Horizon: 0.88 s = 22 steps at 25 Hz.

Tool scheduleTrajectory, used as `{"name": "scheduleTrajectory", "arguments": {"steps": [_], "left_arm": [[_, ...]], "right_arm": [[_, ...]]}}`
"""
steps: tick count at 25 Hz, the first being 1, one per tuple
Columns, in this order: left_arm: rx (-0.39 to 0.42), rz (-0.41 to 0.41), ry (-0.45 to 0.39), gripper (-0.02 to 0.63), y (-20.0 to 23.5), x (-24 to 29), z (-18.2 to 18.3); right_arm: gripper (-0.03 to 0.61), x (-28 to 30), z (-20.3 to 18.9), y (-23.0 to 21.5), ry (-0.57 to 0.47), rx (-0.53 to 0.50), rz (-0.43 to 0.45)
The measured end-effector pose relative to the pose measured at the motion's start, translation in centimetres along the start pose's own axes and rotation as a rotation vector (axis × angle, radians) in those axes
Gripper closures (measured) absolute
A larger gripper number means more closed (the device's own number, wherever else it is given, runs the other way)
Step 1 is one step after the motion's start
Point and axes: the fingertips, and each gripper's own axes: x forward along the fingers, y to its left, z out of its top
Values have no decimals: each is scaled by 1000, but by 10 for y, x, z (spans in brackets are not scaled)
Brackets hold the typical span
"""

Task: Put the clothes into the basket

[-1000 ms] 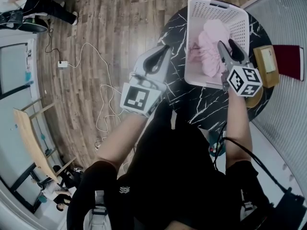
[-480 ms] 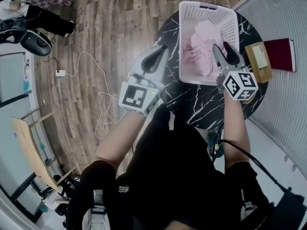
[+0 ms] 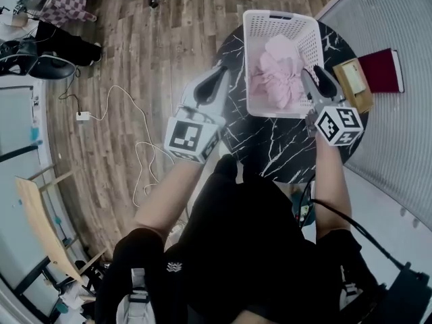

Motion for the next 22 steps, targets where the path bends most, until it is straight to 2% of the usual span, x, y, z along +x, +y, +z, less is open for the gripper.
{"name": "scheduleTrajectory", "arguments": {"steps": [9, 15, 22], "left_arm": [[10, -21, -43, 607, -17, -3, 25], [20, -43, -56, 607, -36, -4, 36], [31, -63, -81, 607, -52, -7, 51]], "right_arm": [[420, -47, 18, 0, -45, -38, -52], [471, -82, 25, -10, -78, -38, -96], [520, -112, 43, -9, -134, -51, -101]]}}
